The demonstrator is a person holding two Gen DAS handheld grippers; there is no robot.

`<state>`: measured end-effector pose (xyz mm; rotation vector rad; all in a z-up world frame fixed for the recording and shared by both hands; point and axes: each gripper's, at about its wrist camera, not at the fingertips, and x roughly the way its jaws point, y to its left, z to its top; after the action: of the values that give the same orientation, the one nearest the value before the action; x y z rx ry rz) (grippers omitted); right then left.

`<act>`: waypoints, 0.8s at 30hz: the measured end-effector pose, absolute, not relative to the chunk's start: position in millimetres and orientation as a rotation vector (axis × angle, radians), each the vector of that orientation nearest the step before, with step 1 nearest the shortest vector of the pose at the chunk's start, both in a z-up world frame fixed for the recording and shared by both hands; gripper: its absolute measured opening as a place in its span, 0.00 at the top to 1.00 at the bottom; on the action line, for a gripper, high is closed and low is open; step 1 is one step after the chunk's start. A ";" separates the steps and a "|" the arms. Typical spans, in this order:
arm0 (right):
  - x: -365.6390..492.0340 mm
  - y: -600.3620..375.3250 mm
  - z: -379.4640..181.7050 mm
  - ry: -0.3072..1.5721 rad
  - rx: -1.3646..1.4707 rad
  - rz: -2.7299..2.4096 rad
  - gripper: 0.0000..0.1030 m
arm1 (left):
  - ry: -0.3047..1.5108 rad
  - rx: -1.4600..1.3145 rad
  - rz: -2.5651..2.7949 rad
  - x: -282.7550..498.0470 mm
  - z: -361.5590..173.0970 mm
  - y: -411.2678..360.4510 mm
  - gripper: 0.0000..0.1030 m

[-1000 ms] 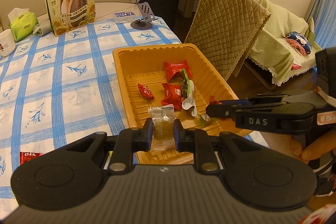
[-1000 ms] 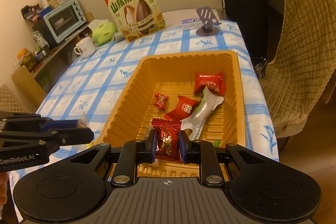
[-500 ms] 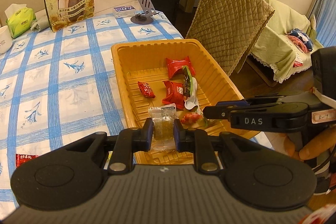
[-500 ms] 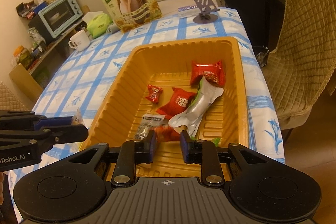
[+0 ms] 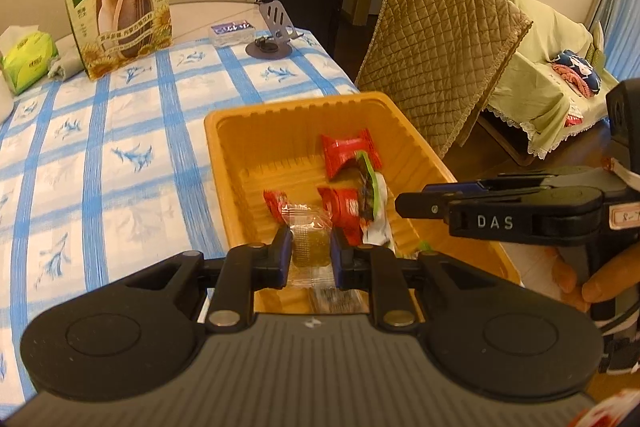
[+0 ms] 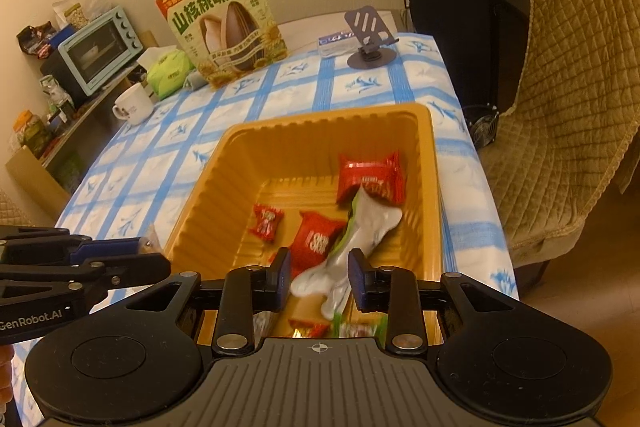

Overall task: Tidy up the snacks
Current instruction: 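Lower both tools into the tray and open them to release the candies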

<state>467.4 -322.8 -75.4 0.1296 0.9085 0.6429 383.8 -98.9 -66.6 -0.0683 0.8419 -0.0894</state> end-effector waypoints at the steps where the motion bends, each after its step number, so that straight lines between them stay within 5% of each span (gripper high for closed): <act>1: 470.9 -321.4 -75.4 0.906 0.128 0.641 0.69 | 0.839 -0.065 -0.089 389.0 -66.7 -99.2 0.82; 24: 511.3 -310.7 -83.3 0.896 0.108 0.609 0.69 | 0.860 -0.014 -0.090 473.4 -86.5 -108.1 0.82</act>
<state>511.3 -310.7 -83.3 0.1080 0.8959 0.6091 473.4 -108.1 -86.5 -0.0136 0.8600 -0.0901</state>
